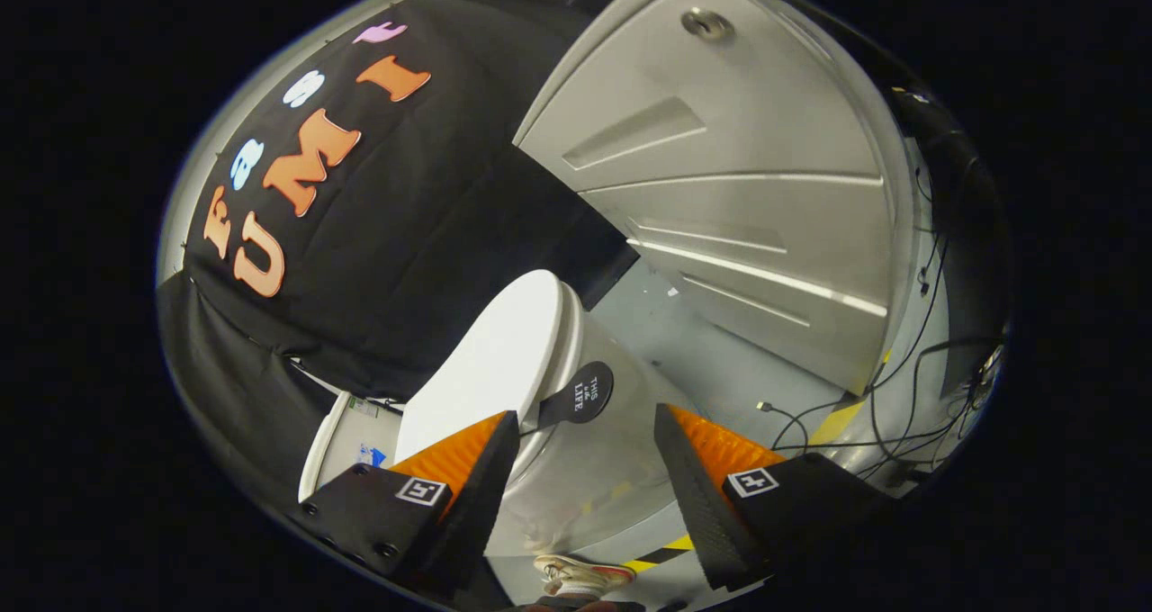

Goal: Open the toilet lid.

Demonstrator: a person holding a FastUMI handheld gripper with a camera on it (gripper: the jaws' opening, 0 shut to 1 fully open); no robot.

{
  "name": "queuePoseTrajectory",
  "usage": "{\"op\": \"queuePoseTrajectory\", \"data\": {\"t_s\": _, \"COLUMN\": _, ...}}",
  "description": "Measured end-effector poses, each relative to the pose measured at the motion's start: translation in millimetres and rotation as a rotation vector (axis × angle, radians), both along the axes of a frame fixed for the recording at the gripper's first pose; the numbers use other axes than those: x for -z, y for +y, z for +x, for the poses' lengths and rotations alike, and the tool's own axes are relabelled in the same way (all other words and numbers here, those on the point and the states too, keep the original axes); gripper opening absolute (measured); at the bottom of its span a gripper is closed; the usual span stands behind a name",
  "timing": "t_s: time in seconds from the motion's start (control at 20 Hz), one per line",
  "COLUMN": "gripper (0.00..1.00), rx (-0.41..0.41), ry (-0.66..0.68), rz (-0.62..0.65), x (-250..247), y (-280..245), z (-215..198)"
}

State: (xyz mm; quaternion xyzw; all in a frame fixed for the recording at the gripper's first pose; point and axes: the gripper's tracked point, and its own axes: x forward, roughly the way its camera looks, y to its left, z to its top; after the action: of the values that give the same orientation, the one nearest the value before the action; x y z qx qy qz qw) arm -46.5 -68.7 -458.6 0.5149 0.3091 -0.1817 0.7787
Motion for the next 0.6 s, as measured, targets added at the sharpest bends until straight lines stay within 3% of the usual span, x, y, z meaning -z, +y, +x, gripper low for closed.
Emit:
{"op": "queuePoseTrajectory", "data": {"t_s": 0.1, "gripper": 0.97, "rx": 0.003, "ry": -0.027, "rz": 0.053, "x": 6, "y": 4, "z": 9}}
{"op": "queuePoseTrajectory", "data": {"t_s": 0.35, "gripper": 0.96, "rx": 0.105, "ry": -0.09, "rz": 0.141, "x": 15, "y": -6, "z": 31}}
{"op": "queuePoseTrajectory", "data": {"t_s": 0.5, "gripper": 0.84, "rx": 0.114, "ry": -0.133, "rz": 0.178, "x": 14, "y": -9, "z": 43}}
{"op": "queuePoseTrajectory", "data": {"t_s": 0.6, "gripper": 0.68, "rx": 0.146, "ry": -0.184, "rz": 0.206, "x": 8, "y": -13, "z": 53}}
